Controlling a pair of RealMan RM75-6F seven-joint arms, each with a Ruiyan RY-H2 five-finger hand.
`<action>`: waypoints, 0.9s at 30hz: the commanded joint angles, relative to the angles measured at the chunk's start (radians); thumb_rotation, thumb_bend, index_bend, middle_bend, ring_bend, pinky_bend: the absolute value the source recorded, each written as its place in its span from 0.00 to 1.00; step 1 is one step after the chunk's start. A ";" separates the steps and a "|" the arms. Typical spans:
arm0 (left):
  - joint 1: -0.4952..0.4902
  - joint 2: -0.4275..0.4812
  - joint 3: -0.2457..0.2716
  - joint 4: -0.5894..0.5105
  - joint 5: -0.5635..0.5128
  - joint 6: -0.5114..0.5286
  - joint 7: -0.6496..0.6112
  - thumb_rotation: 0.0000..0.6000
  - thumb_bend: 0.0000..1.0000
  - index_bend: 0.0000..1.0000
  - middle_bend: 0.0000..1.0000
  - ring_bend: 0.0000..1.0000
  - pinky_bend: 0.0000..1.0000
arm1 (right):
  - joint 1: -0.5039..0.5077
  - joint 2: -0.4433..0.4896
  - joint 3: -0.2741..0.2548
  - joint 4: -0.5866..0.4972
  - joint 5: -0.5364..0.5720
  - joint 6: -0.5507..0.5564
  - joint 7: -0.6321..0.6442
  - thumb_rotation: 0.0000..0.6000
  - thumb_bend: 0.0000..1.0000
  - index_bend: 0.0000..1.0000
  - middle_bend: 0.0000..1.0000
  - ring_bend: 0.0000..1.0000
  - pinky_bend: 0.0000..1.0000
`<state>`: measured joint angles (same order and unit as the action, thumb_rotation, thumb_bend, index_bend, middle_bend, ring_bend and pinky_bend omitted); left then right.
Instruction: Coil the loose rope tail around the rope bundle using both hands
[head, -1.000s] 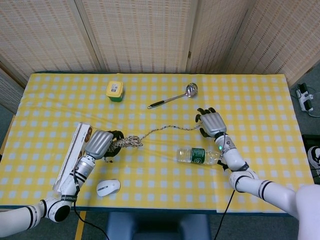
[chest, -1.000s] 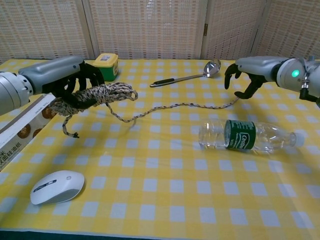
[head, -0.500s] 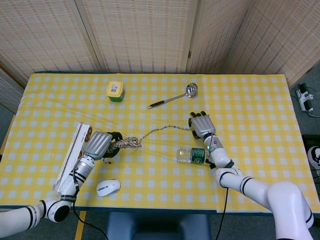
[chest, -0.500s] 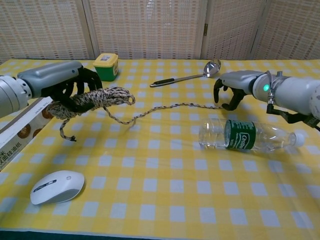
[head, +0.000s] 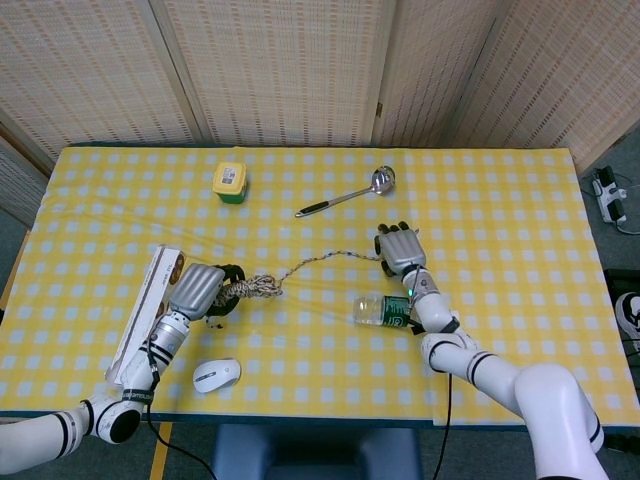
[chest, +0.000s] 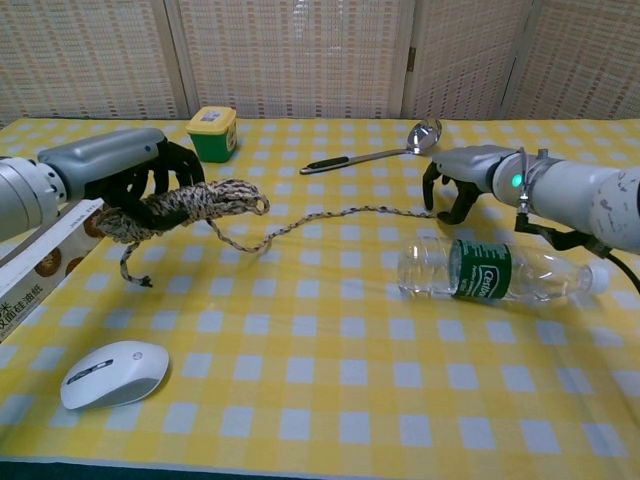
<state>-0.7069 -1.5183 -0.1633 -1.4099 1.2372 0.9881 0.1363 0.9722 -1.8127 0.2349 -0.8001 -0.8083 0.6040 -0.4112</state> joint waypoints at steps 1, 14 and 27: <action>0.000 -0.003 0.000 0.005 -0.002 -0.003 -0.002 1.00 0.54 0.62 0.66 0.60 0.70 | 0.000 -0.012 0.002 0.018 -0.004 0.004 0.006 1.00 0.41 0.46 0.19 0.18 0.12; 0.001 -0.011 0.001 0.025 -0.005 -0.009 -0.009 1.00 0.54 0.62 0.66 0.60 0.70 | 0.006 -0.047 0.007 0.073 -0.034 -0.018 0.031 1.00 0.39 0.51 0.22 0.18 0.12; 0.004 -0.014 0.002 0.031 -0.004 -0.010 -0.012 1.00 0.54 0.62 0.66 0.59 0.70 | 0.004 -0.060 0.016 0.099 -0.044 -0.020 0.031 1.00 0.39 0.54 0.24 0.19 0.13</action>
<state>-0.7025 -1.5320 -0.1608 -1.3784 1.2331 0.9784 0.1248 0.9759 -1.8729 0.2513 -0.7005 -0.8525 0.5841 -0.3801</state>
